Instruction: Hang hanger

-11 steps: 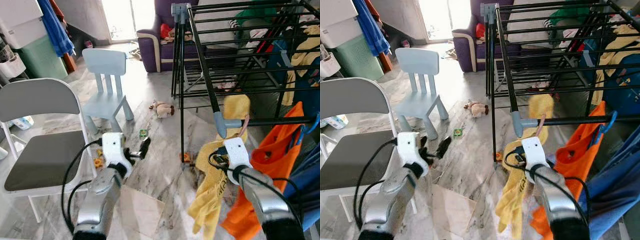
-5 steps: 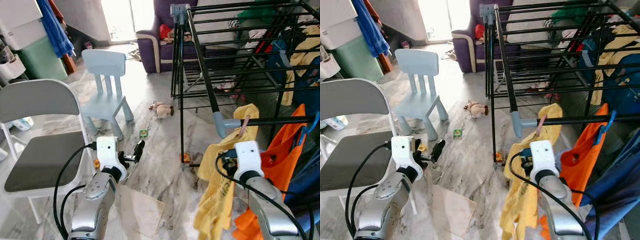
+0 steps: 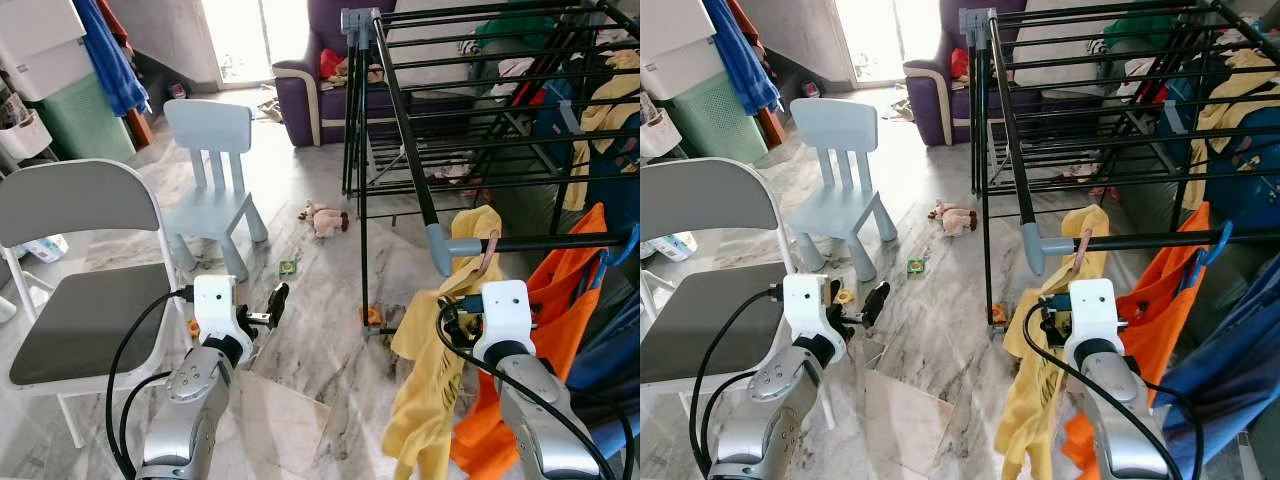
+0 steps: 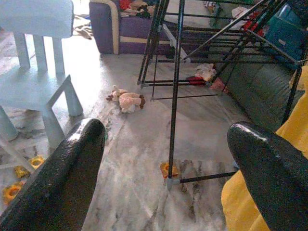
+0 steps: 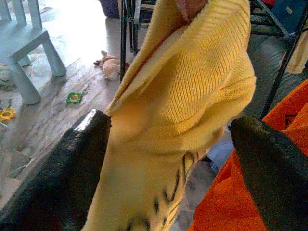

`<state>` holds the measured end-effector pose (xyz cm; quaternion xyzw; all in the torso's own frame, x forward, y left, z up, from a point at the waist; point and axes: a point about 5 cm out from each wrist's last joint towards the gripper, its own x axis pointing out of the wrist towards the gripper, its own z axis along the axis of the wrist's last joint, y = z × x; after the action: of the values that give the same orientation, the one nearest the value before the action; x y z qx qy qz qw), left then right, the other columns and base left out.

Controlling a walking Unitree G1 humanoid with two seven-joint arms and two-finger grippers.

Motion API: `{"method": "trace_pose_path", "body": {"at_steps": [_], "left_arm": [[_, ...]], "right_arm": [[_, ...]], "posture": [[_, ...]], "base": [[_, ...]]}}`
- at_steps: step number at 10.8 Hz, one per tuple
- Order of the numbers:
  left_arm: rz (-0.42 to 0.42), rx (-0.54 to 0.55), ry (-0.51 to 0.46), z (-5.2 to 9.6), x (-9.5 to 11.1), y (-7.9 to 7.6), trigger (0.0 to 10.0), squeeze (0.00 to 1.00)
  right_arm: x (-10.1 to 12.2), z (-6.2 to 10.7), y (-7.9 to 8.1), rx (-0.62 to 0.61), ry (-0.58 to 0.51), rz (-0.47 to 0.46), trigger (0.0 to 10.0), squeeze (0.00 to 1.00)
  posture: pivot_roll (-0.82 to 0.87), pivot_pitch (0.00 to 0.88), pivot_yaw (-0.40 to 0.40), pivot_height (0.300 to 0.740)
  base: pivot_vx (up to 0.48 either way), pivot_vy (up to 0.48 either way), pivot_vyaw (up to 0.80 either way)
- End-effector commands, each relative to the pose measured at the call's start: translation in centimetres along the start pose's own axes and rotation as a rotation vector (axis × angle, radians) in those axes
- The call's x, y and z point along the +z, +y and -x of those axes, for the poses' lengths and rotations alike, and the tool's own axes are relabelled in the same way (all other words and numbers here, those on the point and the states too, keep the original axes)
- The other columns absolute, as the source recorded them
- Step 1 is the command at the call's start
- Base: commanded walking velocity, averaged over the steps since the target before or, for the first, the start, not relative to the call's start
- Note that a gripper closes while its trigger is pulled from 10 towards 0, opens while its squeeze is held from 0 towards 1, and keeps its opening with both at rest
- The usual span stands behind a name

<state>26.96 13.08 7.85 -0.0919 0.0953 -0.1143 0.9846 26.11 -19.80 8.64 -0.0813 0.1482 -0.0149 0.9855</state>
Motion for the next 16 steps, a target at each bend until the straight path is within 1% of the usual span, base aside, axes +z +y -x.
{"method": "trace_pose_path", "body": {"at_steps": [1,3,4,5,6,7,9,16], "left_arm": [[-0.022,0.016,-0.015,0.19,0.40,0.39,10.0,0.00],[-0.023,0.004,-0.013,0.08,0.42,0.30,10.0,0.00],[-0.028,0.003,-0.016,-0.02,0.46,0.19,10.0,0.00],[-0.028,0.003,-0.016,-0.02,0.46,0.18,10.0,0.00],[-0.030,0.004,-0.017,-0.02,0.48,0.17,10.0,0.00],[-0.030,0.006,-0.018,-0.04,0.50,0.18,10.0,0.00],[-0.032,0.011,-0.021,-0.07,0.56,0.23,10.0,0.00],[-0.045,0.014,-0.025,-0.35,0.72,0.31,10.0,0.00]], "right_arm": [[0.56,0.17,0.25,-0.001,-0.029,-0.016,10.0,1.00],[0.67,0.08,0.29,-0.005,-0.033,-0.017,10.0,1.00],[0.60,0.11,0.13,-0.017,-0.028,-0.016,10.0,0.97],[0.59,0.12,0.11,-0.016,-0.028,-0.014,10.0,0.82],[0.56,0.15,0.10,-0.016,-0.026,-0.012,10.0,0.13],[0.62,0.02,0.27,-0.003,-0.025,-0.010,10.0,0.00],[0.91,-0.30,0.40,0.002,-0.029,-0.009,10.0,0.00],[0.92,-0.52,0.63,0.016,-0.028,-0.002,10.0,0.00]], "posture": [[-0.16,0.000,0.108,0.740],[-0.16,0.000,0.112,0.740],[-0.16,0.000,0.112,0.740],[-0.16,0.000,0.112,0.740],[-0.16,0.000,0.111,0.740],[-0.16,0.000,0.108,0.740],[-0.16,0.000,0.105,0.740],[-0.15,0.000,0.105,0.740]], "base": [[0.000,0.000,0.00],[0.000,0.000,0.00],[0.000,0.000,0.00],[-0.240,0.000,0.00],[-0.266,0.000,0.00],[-0.285,0.000,0.00],[-0.306,0.000,0.00],[-0.325,0.000,0.00]]}}
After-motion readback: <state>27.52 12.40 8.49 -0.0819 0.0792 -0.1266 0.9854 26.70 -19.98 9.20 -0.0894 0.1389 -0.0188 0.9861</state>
